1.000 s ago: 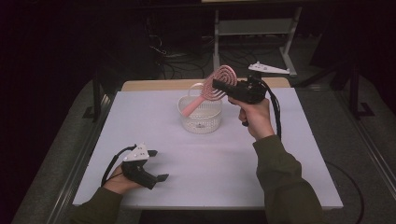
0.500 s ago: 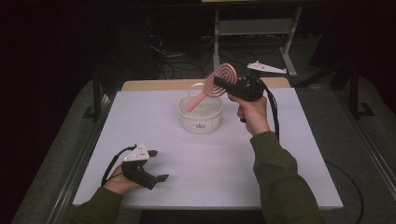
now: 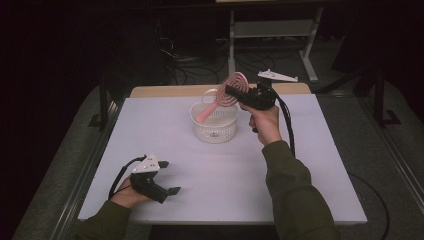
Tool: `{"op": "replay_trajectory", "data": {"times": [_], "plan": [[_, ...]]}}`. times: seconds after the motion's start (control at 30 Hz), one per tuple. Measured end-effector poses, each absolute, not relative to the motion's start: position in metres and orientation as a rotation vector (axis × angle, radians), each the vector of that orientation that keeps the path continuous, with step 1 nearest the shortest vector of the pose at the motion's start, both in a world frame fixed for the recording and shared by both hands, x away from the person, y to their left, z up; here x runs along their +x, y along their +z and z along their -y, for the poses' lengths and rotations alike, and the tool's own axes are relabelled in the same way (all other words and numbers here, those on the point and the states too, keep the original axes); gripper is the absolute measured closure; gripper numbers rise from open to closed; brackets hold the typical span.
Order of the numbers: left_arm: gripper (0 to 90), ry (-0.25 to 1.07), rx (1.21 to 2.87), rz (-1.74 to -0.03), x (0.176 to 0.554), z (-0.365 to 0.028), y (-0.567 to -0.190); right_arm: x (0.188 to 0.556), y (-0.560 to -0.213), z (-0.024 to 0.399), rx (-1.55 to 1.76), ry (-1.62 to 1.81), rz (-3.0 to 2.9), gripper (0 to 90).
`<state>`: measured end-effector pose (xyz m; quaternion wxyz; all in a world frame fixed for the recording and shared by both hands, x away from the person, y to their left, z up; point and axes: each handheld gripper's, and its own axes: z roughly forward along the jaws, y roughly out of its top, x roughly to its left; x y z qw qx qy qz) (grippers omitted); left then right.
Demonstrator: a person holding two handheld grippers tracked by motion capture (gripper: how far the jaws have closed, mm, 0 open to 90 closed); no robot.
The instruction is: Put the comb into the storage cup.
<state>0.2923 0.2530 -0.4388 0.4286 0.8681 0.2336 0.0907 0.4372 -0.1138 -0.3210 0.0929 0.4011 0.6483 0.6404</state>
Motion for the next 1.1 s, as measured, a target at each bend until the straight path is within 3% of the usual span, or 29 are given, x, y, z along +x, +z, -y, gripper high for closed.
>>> {"op": "replay_trajectory", "data": {"times": [1.1], "plan": [[0.0, 0.217, 2.173, -0.574, 0.292, -0.252, -0.44, 0.452, -0.366, 0.096, 1.327, 1.82, -1.976, 62.6]]}}
